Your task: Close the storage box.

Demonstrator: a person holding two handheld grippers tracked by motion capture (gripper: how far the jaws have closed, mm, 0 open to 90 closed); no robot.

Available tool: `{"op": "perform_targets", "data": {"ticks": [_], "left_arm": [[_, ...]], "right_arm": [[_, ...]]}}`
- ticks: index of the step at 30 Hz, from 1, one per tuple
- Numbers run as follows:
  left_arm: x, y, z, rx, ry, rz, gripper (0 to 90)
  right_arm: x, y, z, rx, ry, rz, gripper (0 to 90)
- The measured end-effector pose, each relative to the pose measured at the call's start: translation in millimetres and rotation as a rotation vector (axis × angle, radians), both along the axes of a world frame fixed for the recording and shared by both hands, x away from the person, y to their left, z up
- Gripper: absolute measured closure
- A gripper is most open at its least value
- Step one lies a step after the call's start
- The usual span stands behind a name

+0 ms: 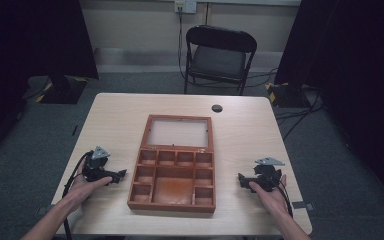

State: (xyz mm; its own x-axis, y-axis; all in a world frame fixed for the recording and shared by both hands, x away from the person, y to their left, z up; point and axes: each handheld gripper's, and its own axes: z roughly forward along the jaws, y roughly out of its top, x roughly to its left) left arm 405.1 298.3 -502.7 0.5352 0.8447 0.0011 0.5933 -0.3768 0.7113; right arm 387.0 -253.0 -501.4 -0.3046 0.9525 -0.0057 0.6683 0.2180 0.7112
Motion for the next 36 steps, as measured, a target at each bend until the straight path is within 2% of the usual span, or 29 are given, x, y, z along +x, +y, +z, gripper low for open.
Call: {"op": "perform_targets", "data": {"ticks": [2,4,5,8,10,13,15,17,19,21,24,25,26,27,31,32,33,34,36], "left_arm": [[0.3,-0.4,1.6,0.002,0.010,0.008,1.7],[0.3,-0.7,2.7,-0.005,0.011,0.022,7.5],[0.6,-0.6,4.5,-0.022,0.018,0.021,10.0],[0.5,-1.0,6.1,-0.018,0.021,0.016,15.4],[0.8,-0.7,8.0,-0.014,0.036,0.009,15.9],[1.0,-0.9,9.6,-0.020,0.041,0.022,18.5],[1.0,-0.2,12.5,-0.020,0.034,0.030,19.5],[0.4,0.1,16.0,-0.044,0.021,0.040,20.0],[-0.2,0.7,19.8,-0.068,0.017,0.047,20.1],[-0.6,1.3,25.3,-0.086,0.012,0.056,20.1],[-2.2,0.4,28.4,-0.085,-0.007,0.049,19.1],[-3.2,-0.2,30.0,-0.083,-0.013,0.033,19.1],[-3.9,-1.1,31.2,-0.087,-0.022,0.031,19.1],[-4.2,-2.0,32.9,-0.086,-0.027,0.029,19.1],[-1.6,-3.6,42.2,-0.099,-0.060,0.041,19.1],[-1.6,-3.6,42.2,-0.099,-0.060,0.041,19.1],[-0.7,-4.1,45.6,-0.123,-0.068,0.049,19.1],[-0.1,-5.0,47.1,-0.121,-0.062,0.048,19.1],[1.6,-6.2,51.0,-0.108,-0.065,0.034,19.1]], "right_arm": [[0.2,0.0,0.0,-0.001,0.000,0.000,0.0],[0.2,0.1,0.0,-0.002,0.000,0.000,0.0],[0.3,0.3,0.0,-0.003,0.000,-0.003,0.0],[1.3,2.3,0.8,-0.007,0.010,-0.020,0.0],[2.6,5.3,1.5,-0.009,0.018,-0.036,0.0],[3.0,7.3,2.4,-0.010,0.020,-0.030,1.5],[3.1,6.3,4.6,-0.005,0.025,-0.031,8.4],[2.5,3.4,7.8,0.010,0.017,-0.037,20.0],[2.5,1.5,9.6,0.036,0.014,-0.046,14.5],[2.1,-0.4,13.0,0.050,0.001,-0.053,17.4],[2.6,0.1,16.6,0.042,-0.005,-0.051,17.0],[4.4,1.2,20.0,0.056,0.009,-0.022,17.7],[4.4,1.2,20.0,0.056,0.009,-0.022,17.7],[6.8,4.2,25.2,0.068,0.007,0.005,18.3],[10.9,12.2,29.5,0.039,0.018,0.047,18.9],[11.4,14.3,30.7,0.032,0.015,0.057,19.8],[11.4,15.7,32.5,0.014,-0.004,0.065,21.9],[11.2,16.7,34.8,0.011,-0.024,0.070,23.6],[13.7,18.5,39.4,0.035,-0.040,0.070,22.5]]}}
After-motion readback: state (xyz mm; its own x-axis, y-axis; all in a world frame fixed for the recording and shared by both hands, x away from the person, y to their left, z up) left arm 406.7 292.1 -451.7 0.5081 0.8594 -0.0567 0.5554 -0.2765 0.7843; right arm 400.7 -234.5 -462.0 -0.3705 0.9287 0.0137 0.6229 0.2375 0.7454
